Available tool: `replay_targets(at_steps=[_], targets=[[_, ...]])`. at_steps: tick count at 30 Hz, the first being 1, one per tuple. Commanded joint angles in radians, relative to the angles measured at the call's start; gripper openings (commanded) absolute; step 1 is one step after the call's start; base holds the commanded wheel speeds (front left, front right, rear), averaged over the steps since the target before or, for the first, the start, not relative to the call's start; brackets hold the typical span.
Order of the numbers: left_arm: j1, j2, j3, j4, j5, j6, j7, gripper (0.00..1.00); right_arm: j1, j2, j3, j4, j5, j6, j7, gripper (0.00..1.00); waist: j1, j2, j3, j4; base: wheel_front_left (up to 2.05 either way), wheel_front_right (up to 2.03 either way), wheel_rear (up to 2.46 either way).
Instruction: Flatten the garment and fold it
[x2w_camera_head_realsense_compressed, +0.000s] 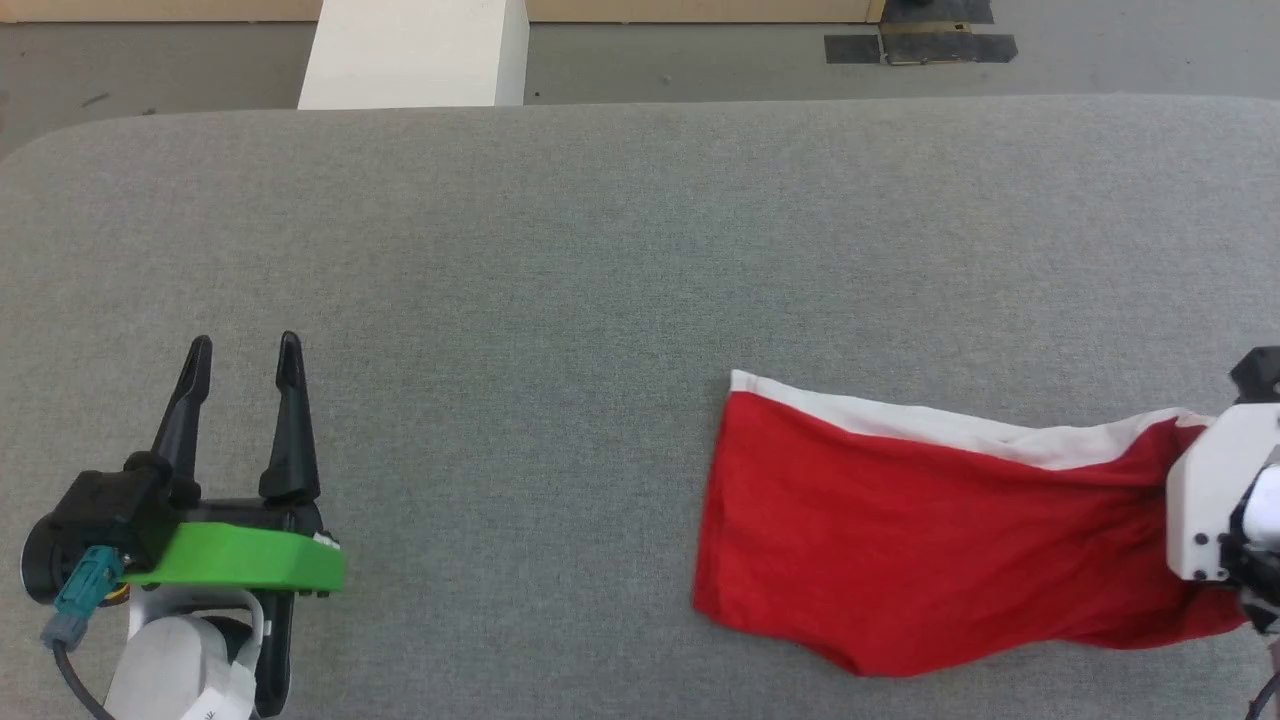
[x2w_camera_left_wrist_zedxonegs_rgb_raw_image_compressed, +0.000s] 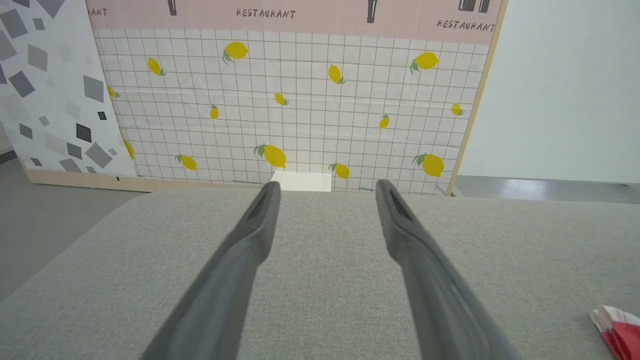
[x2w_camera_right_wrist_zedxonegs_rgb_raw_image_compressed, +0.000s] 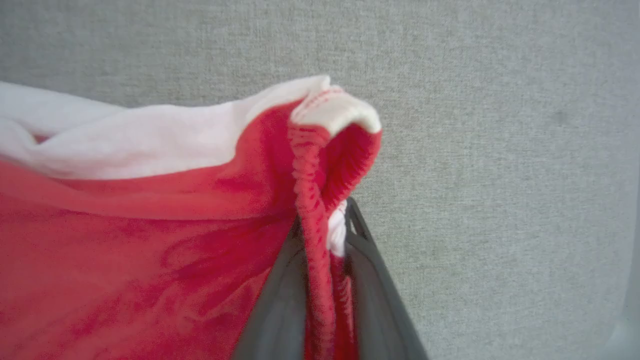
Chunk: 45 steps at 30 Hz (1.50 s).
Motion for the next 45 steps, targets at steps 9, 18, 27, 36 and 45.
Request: replay_targets(at_steps=[9,18,27,36,45], targets=[[0.017,-0.031,0.013,0.008,0.03,-0.023,-0.005,1.0,-0.01,-0.026,0.117,-0.163,0.001,-0.002,0.183,0.0,0.0,0.0,-0.034,0.001,0.0,0.0,0.0],[0.042,-0.053,0.019,0.007,0.044,-0.032,-0.005,1.0,0.038,0.069,0.298,-0.39,0.115,-0.002,0.336,0.0,0.0,0.0,-0.064,0.008,0.0,0.0,0.0],[0.039,-0.058,0.019,0.01,0.046,-0.041,-0.005,1.0,-0.03,0.181,0.403,-0.234,0.07,-0.002,0.194,0.0,0.0,0.0,-0.048,0.037,0.0,0.0,0.0],[0.027,-0.059,0.015,0.017,0.046,-0.048,-0.005,1.0,-0.114,0.21,0.481,0.036,0.057,-0.002,0.037,0.0,0.0,0.0,-0.016,0.057,0.0,0.0,0.0],[0.025,-0.058,0.017,0.028,0.046,-0.05,-0.005,1.0,-0.177,0.21,0.571,0.012,0.143,-0.002,-0.042,1.0,0.0,0.0,-0.03,0.033,0.0,0.0,0.0]])
